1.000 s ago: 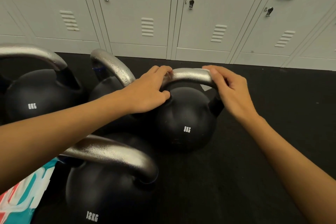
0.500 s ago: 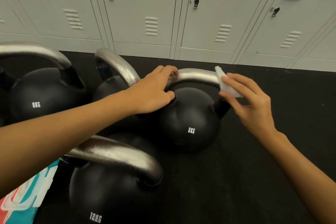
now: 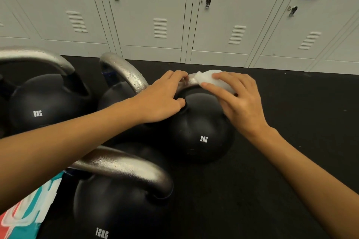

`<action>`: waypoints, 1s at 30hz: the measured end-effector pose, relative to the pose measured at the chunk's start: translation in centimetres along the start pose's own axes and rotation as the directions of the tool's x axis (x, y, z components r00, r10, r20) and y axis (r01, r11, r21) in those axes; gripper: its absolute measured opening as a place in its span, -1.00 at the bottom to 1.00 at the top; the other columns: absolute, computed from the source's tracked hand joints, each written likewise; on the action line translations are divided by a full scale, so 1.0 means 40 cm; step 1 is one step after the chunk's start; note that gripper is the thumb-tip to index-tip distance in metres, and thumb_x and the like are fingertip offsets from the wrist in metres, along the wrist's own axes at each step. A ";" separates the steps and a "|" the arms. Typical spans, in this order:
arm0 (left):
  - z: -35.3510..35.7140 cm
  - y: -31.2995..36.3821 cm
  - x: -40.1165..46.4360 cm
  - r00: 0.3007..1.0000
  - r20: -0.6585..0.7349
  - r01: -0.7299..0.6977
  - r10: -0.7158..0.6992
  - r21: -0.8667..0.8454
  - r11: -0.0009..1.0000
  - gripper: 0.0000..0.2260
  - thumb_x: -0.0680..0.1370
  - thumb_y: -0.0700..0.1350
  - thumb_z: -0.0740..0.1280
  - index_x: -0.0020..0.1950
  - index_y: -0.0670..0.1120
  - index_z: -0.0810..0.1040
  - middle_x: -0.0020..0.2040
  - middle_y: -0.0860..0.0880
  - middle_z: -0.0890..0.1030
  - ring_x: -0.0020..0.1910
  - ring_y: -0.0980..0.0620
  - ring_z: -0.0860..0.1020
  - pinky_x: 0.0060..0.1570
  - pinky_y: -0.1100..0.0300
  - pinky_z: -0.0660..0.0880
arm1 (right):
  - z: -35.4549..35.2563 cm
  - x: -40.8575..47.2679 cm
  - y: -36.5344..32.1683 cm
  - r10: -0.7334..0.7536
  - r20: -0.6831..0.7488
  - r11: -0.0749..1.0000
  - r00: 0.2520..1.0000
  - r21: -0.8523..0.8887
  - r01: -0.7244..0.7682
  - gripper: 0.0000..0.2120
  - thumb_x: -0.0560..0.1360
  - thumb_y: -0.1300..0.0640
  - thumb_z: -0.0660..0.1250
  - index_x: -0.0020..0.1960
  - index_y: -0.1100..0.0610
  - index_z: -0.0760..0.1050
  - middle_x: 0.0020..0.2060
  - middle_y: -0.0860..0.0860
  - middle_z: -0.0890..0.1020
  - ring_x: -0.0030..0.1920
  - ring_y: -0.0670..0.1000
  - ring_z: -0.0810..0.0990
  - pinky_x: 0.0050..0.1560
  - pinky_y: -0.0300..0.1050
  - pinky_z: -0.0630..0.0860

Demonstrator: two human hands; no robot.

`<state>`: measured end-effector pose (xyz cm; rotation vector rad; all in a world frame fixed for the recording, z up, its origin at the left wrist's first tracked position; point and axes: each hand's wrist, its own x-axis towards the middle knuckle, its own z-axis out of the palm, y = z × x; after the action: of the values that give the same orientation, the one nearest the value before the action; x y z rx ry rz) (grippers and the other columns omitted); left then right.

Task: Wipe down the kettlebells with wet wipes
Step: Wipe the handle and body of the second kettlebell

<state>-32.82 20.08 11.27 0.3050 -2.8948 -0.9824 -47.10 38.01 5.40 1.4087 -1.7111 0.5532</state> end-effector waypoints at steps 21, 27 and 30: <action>0.001 -0.003 -0.002 1.000 0.001 -0.013 0.013 0.010 1.000 -0.46 0.55 -0.13 0.30 0.48 0.01 0.18 0.38 -0.01 0.29 0.36 -0.05 0.34 0.31 -0.04 0.39 | -0.068 0.058 0.064 0.527 0.765 0.227 0.371 0.295 -0.928 -0.17 0.47 -0.49 -0.19 0.00 0.09 0.62 -0.13 0.13 0.66 -0.07 -0.01 0.60 0.16 -0.07 0.39; 0.003 -0.005 -0.001 1.000 -0.008 -0.017 0.017 0.016 1.000 -0.46 0.54 -0.13 0.30 0.47 0.01 0.18 0.36 -0.01 0.30 0.35 -0.05 0.35 0.29 -0.03 0.40 | -0.045 -0.068 0.048 0.507 0.817 -0.288 0.273 0.460 -0.840 -0.15 0.58 -0.34 -0.30 0.22 0.19 0.57 0.13 0.12 0.68 0.27 0.03 0.57 0.45 -0.01 0.25; 0.002 -0.004 -0.001 1.000 -0.002 -0.015 0.015 0.023 1.000 -0.45 0.54 -0.13 0.31 0.48 0.01 0.18 0.37 -0.01 0.30 0.35 -0.06 0.35 0.28 -0.04 0.40 | -0.035 -0.105 0.026 0.566 0.788 -0.353 0.243 0.498 -0.792 -0.25 0.62 -0.29 -0.21 0.26 0.18 0.55 0.21 0.07 0.64 0.32 -0.01 0.54 0.50 0.01 0.21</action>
<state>-32.76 20.01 11.10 0.2856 -2.9035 -0.9468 -47.55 41.80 2.92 0.5947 -2.4830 2.6964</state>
